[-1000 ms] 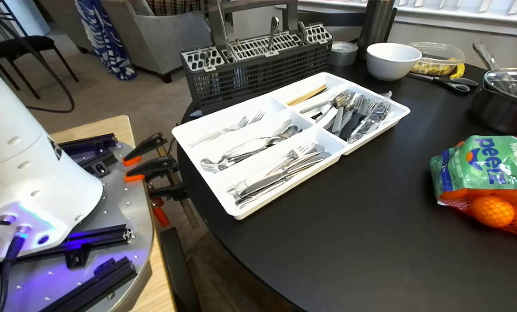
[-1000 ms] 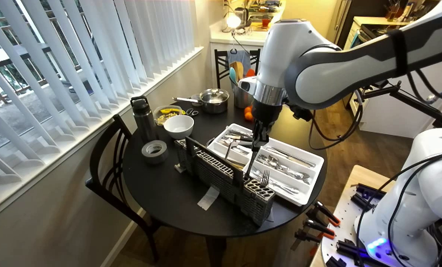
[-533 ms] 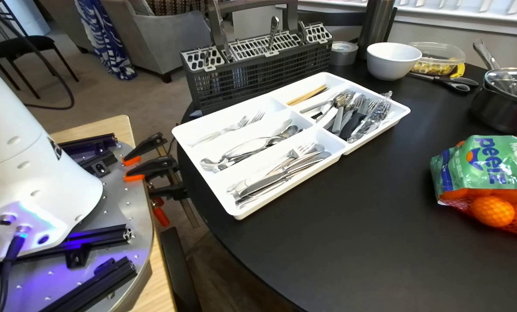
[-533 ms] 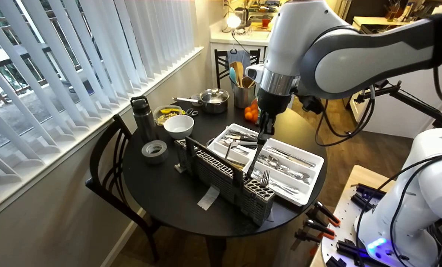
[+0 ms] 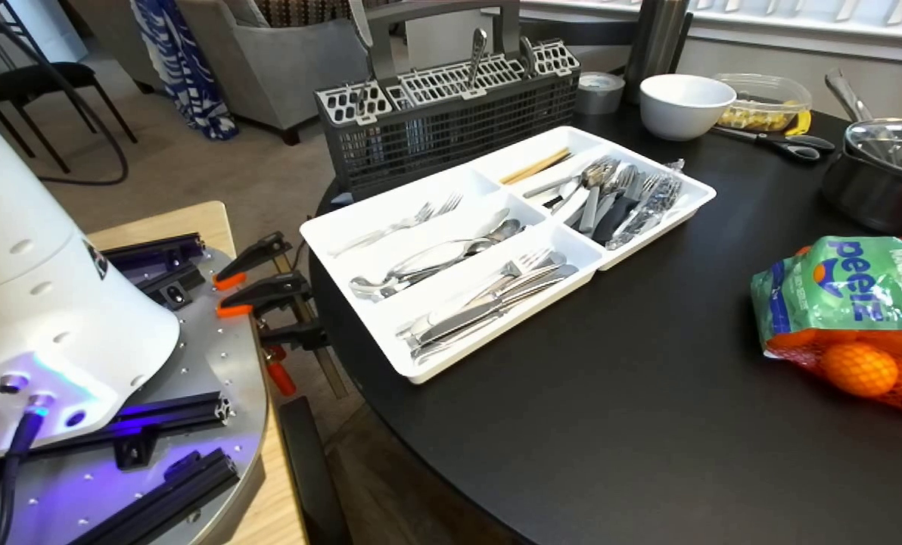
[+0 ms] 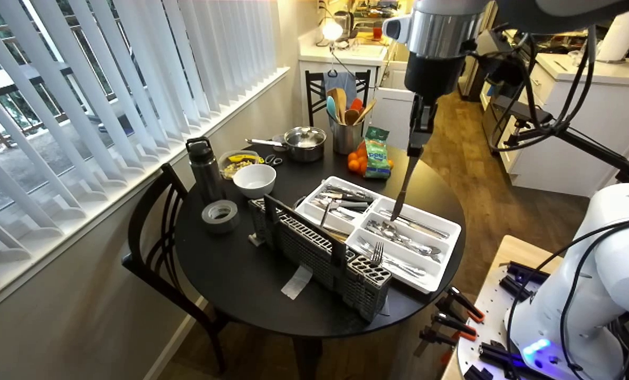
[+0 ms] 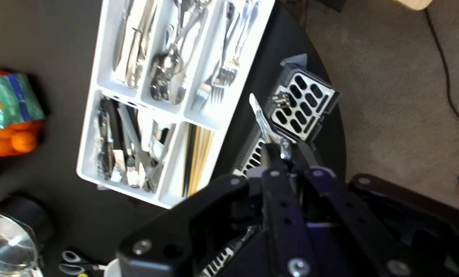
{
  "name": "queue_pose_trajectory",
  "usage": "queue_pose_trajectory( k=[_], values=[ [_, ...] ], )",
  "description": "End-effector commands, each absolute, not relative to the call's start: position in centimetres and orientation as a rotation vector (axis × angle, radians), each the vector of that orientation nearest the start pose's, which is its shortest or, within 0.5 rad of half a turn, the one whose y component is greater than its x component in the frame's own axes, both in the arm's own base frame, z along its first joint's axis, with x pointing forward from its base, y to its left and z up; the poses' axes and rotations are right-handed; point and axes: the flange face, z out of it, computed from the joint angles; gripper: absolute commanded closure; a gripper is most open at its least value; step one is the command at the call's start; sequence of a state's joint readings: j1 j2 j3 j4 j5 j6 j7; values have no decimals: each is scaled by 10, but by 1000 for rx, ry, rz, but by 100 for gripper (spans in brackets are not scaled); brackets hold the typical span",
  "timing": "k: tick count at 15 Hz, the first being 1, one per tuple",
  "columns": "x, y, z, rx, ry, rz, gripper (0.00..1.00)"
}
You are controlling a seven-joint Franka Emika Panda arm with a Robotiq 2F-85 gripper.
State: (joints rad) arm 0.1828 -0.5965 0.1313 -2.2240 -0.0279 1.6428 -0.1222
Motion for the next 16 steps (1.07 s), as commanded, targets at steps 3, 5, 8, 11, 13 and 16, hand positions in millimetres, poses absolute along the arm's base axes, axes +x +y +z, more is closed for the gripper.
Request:
queue_pose_trajectory(
  k=[3,5,8,11,13,16],
  values=[
    [393,51,593,-3320,-353,273,97],
    [414,22,561,-3275,-276,415,97],
    [442,-14,505,-3177,-156,618,97],
    [462,-42,461,-3105,-40,792,97],
    [473,-61,440,-3076,42,875,97],
    [487,-85,413,-3053,142,959,97]
  ],
)
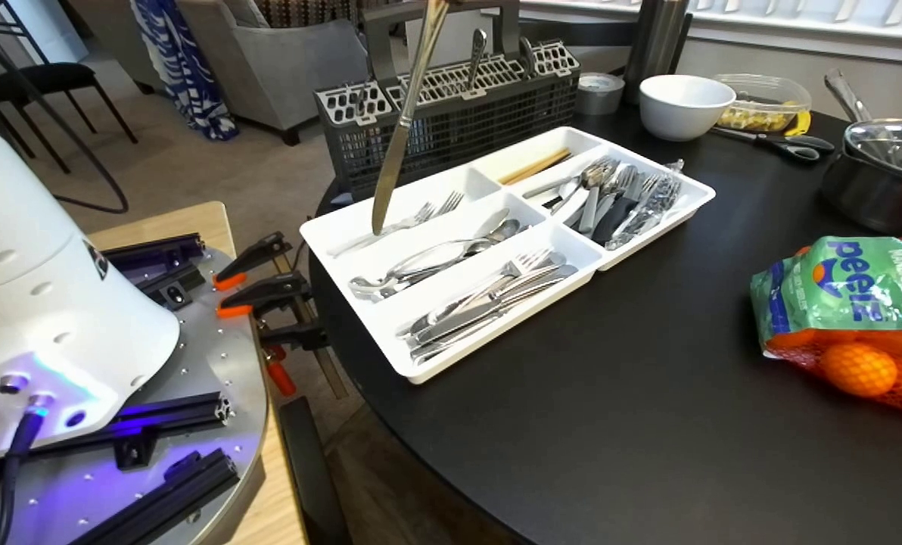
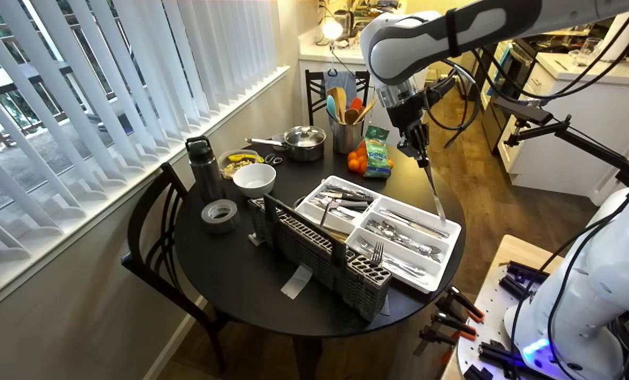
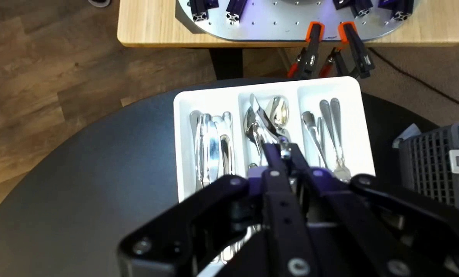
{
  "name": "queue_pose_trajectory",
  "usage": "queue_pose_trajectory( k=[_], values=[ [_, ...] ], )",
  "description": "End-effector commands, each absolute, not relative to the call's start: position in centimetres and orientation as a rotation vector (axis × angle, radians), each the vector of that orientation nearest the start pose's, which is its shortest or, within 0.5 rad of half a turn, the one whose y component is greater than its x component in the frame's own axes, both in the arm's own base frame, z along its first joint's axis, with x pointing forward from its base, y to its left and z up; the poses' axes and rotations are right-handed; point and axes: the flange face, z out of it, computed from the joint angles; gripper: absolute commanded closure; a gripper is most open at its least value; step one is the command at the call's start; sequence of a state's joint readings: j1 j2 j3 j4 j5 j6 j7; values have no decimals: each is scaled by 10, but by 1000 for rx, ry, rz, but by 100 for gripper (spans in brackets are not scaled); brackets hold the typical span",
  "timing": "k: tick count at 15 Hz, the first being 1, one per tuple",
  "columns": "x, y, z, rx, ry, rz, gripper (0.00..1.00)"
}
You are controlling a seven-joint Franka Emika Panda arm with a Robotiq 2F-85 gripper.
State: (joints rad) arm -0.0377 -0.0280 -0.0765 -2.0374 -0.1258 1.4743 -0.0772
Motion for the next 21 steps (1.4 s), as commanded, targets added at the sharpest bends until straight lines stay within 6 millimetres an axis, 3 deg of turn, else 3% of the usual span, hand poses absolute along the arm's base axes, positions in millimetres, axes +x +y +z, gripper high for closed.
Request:
queue_pose_trajectory(
  k=[1,6,16,21],
  values=[
    [490,-92,406,-3046,176,984,97],
    [502,-115,367,-3048,288,1048,97],
    [512,-154,314,-3083,473,1132,97],
    [515,-164,286,-3062,526,1145,97]
  ],
)
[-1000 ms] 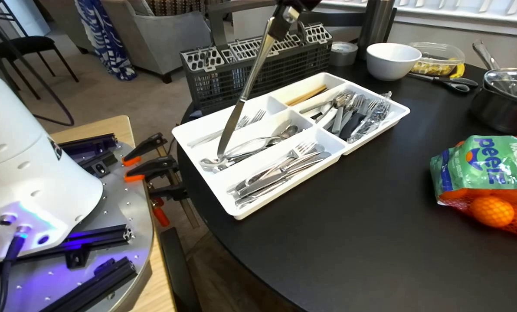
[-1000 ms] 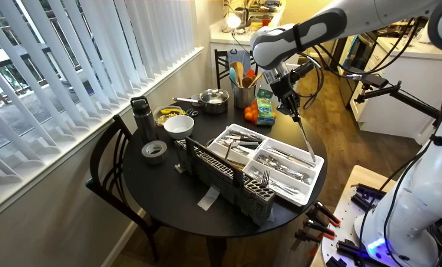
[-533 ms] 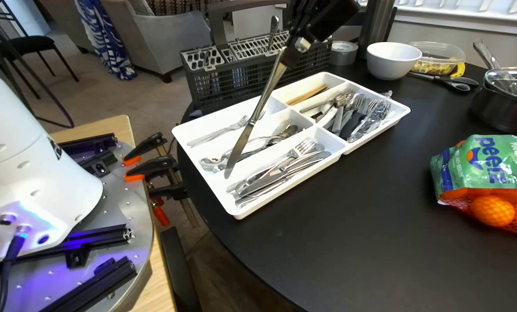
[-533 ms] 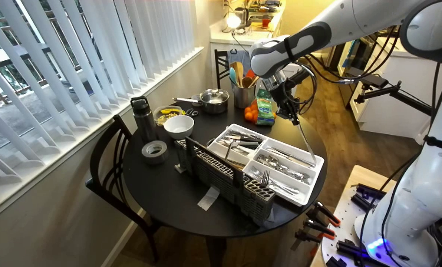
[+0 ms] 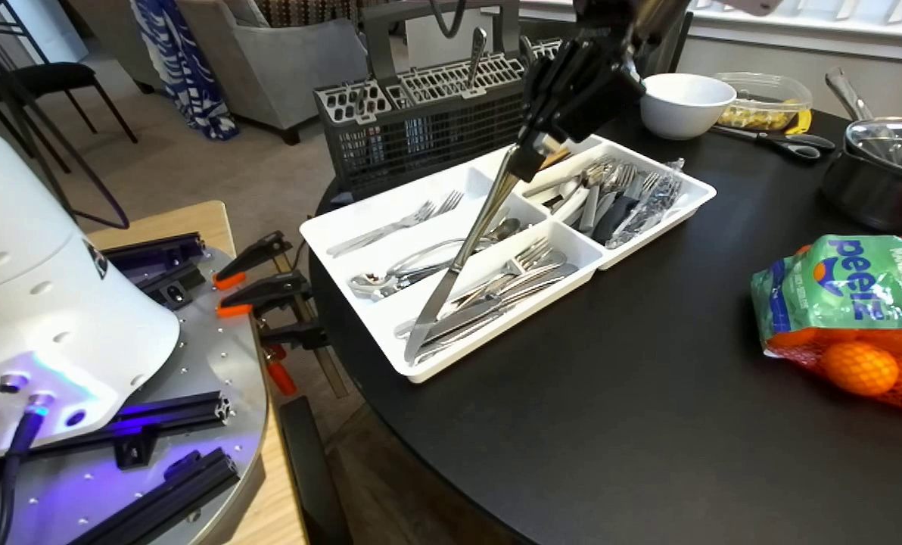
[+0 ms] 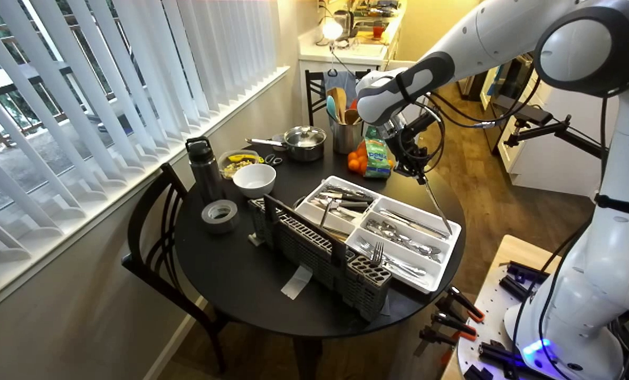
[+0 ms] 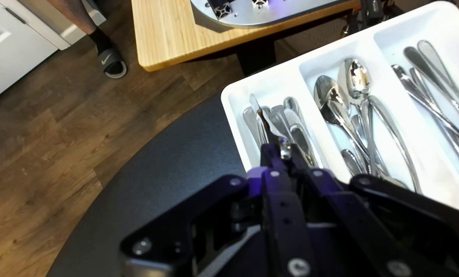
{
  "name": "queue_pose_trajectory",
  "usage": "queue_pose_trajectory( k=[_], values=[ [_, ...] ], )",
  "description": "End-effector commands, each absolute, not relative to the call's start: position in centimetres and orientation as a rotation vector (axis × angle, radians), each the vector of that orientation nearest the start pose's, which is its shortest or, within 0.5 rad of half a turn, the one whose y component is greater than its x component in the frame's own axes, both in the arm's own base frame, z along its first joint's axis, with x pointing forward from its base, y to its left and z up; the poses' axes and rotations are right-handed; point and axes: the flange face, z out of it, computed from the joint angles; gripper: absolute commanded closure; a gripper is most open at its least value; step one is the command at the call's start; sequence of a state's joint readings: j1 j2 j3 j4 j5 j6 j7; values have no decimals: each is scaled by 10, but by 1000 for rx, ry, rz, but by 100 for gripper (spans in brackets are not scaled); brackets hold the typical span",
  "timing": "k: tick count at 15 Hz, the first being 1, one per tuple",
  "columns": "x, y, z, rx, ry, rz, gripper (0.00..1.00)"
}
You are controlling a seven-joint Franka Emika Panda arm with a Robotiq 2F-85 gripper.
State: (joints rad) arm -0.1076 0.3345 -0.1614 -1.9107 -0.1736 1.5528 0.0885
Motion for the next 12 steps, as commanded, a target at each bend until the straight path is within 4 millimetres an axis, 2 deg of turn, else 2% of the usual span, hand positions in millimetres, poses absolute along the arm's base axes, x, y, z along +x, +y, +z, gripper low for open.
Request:
queue_pose_trajectory(
  k=[1,2,3,5,12],
  values=[
    [515,-165,283,-3060,528,1145,97],
    [516,-165,280,-3060,526,1141,97],
    [516,-165,279,-3050,529,1137,68],
    [519,-163,281,-3048,528,1113,61],
    [526,-154,302,-3069,493,1015,16]
  ],
)
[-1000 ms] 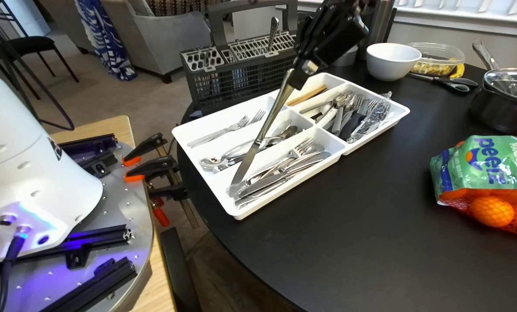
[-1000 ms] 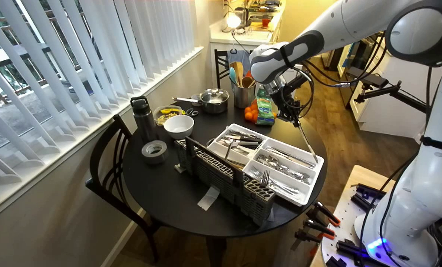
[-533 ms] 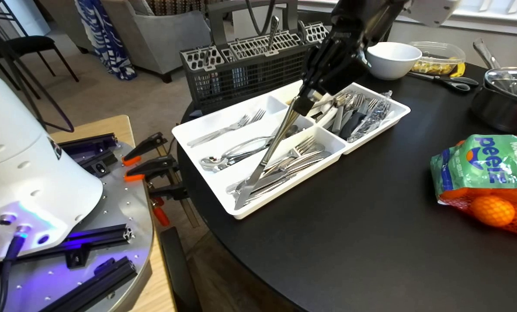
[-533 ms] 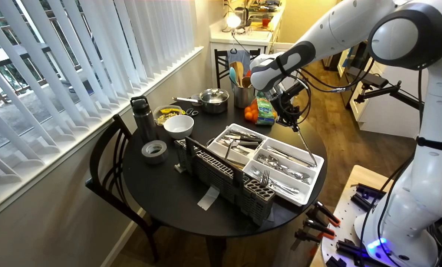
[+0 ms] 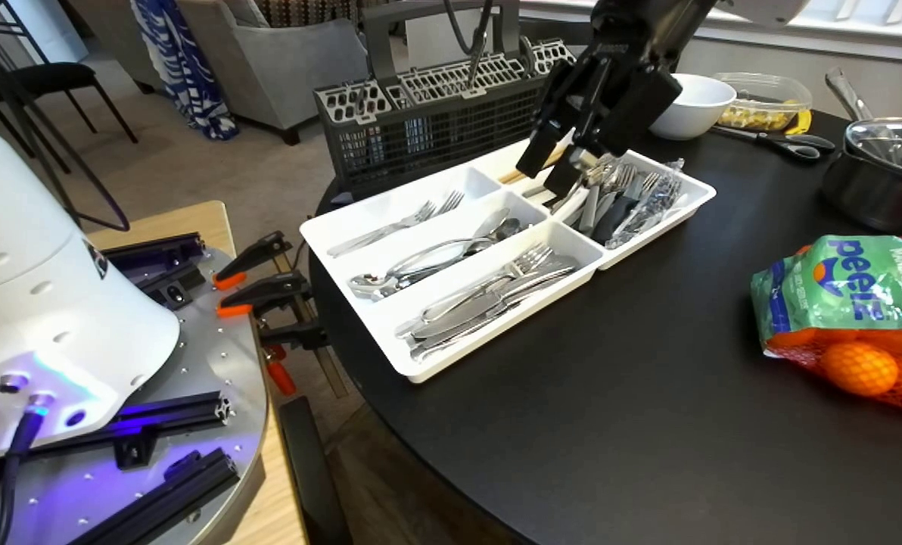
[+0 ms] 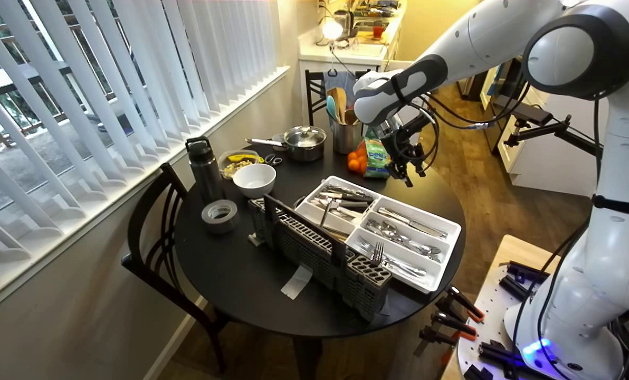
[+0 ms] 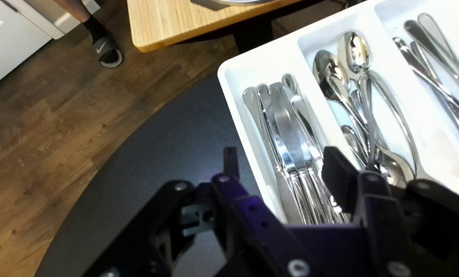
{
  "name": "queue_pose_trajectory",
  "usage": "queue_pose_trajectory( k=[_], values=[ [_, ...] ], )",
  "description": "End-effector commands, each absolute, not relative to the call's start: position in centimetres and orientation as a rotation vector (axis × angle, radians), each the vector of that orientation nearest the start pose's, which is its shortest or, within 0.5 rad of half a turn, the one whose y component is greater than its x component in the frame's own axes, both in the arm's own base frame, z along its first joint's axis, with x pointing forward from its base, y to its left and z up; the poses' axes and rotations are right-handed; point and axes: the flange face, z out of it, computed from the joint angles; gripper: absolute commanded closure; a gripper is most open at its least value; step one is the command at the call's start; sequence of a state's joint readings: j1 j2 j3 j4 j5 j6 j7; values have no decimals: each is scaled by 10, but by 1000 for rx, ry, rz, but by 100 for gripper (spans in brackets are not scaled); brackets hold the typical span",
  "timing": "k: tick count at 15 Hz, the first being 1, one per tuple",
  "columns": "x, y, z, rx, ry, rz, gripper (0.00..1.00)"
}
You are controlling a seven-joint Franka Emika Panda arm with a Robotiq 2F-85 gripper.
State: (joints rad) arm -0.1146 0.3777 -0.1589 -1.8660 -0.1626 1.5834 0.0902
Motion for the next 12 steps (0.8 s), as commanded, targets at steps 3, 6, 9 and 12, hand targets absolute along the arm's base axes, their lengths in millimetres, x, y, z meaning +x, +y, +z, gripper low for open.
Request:
queue_pose_trajectory(
  k=[3,6,9,12],
  values=[
    [524,-131,326,-3104,402,928,1],
    [512,-86,359,-3195,186,785,0],
    [483,-30,388,-3243,-21,706,0],
    [455,19,412,-3258,-239,636,0]
  ],
)
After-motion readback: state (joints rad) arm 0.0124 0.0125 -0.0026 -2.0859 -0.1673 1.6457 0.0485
